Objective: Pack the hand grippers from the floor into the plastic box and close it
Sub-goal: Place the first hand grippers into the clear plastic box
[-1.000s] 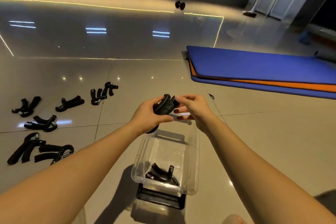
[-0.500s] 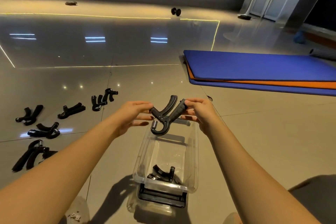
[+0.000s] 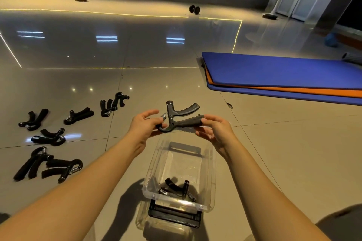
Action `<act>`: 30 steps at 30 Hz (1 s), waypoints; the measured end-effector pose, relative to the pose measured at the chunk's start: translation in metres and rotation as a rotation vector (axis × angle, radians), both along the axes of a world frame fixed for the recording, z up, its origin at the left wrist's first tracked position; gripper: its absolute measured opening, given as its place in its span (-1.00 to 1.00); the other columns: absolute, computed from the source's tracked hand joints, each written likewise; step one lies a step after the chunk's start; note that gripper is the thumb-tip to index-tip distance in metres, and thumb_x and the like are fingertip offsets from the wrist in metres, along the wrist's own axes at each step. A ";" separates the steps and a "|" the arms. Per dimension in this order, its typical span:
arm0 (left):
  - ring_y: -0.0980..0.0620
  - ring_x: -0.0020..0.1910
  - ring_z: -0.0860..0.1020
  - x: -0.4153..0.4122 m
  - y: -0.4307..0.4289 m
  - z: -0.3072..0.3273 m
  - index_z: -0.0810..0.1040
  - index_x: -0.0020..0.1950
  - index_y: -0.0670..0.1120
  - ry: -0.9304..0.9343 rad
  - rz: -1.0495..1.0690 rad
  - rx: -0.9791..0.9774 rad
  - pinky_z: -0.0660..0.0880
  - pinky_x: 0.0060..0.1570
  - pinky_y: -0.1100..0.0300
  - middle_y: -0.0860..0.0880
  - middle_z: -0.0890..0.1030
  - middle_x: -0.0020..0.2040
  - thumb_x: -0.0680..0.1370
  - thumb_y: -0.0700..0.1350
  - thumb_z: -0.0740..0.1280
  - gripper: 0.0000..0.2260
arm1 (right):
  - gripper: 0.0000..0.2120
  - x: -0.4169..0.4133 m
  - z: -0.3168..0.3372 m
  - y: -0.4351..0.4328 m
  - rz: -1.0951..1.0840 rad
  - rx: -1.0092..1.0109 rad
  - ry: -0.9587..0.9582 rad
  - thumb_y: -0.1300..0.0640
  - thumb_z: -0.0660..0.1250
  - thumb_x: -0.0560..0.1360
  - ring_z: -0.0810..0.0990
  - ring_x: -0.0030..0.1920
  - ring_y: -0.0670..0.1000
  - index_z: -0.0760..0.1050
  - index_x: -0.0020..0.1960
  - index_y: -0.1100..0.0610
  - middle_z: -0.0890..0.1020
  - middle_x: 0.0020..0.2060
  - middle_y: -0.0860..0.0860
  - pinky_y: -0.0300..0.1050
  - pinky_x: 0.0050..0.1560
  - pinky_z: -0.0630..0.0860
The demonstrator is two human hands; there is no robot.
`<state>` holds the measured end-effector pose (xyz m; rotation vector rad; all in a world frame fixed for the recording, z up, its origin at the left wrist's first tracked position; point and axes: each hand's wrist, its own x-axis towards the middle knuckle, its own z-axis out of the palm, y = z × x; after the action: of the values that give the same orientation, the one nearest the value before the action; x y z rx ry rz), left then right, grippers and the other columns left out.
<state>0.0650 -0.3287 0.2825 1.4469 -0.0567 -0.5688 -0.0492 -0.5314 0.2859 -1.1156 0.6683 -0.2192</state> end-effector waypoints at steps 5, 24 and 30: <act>-0.04 -0.04 0.71 0.018 0.005 0.024 0.53 0.32 -0.12 -0.253 -0.036 0.097 0.63 -0.09 0.15 -0.19 0.68 0.02 0.58 -0.26 0.37 -0.69 | -0.81 0.002 0.014 -0.010 0.053 -0.562 0.108 0.16 0.44 0.54 0.70 -0.02 0.07 0.59 0.13 0.17 0.69 0.03 0.12 -0.14 -0.11 0.61; 0.08 0.13 0.57 -0.006 -0.022 0.010 0.46 0.40 0.05 -0.514 -0.269 0.291 0.56 0.12 0.11 0.05 0.60 0.16 0.41 0.13 0.54 -0.39 | -0.81 -0.002 0.027 0.019 0.131 -0.424 -0.005 0.24 0.42 0.55 0.73 -0.19 0.01 0.58 0.16 0.23 0.71 -0.10 0.15 -0.27 -0.25 0.60; 0.15 0.16 0.52 -0.026 -0.024 -0.016 0.37 0.45 0.14 -0.734 -0.307 0.482 0.52 0.15 0.14 0.17 0.54 0.21 0.28 0.28 0.57 -0.20 | -0.63 0.010 0.011 0.033 -0.253 -0.121 -0.014 0.29 0.42 0.54 0.71 -0.19 0.11 0.40 0.30 0.20 0.67 -0.08 0.22 -0.10 -0.20 0.69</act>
<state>0.0388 -0.3527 0.2661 2.0781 -0.7756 -0.2724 -0.0392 -0.4983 0.2967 -1.1425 0.7913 -0.4886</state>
